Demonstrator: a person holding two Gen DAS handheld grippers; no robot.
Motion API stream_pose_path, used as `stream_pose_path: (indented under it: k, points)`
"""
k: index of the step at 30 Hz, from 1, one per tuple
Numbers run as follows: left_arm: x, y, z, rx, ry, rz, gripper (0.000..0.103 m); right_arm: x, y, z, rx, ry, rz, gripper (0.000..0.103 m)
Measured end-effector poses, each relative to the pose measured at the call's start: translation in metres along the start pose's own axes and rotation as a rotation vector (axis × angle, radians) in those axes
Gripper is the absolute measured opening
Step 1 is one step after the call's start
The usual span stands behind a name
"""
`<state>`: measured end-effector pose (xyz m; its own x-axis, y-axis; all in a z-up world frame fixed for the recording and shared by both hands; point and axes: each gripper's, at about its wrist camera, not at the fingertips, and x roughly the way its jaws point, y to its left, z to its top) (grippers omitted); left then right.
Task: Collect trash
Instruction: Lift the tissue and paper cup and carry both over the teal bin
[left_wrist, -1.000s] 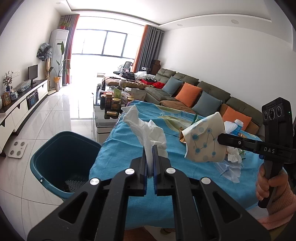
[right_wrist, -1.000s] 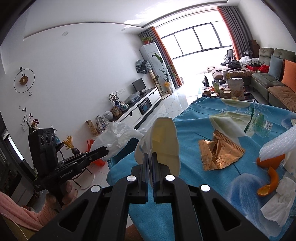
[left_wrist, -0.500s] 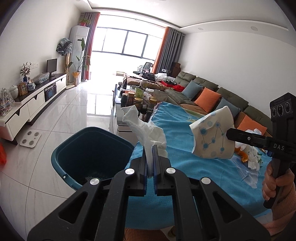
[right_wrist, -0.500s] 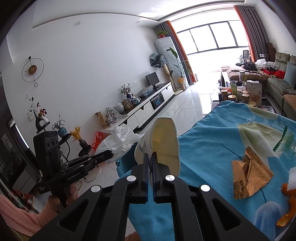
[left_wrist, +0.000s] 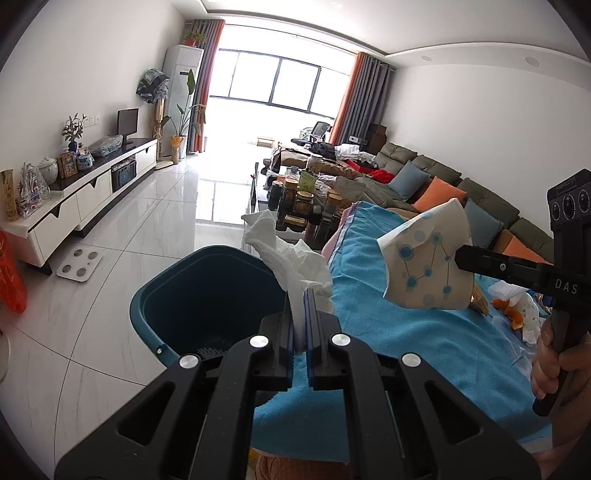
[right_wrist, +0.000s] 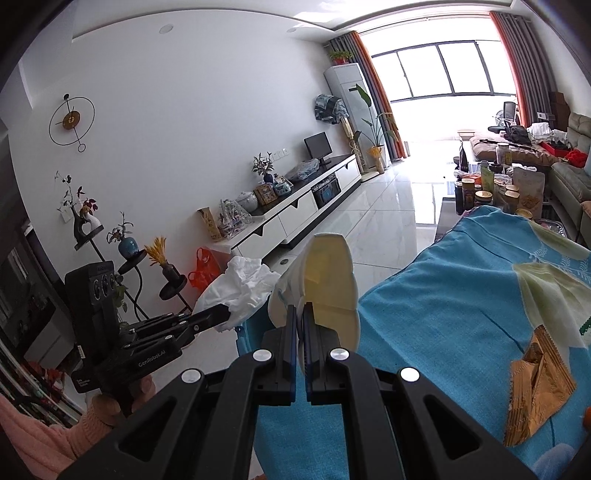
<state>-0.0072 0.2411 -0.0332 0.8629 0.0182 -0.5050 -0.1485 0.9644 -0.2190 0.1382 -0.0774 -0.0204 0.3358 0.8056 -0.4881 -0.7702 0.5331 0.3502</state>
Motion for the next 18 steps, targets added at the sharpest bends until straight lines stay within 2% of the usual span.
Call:
stream_pose_path:
  k: [18]
  points:
    - [0.041, 0.027, -0.006, -0.041, 0.071, 0.069, 0.005, 0.064, 0.011, 0.015, -0.006, 0.087, 0.007, 0.003]
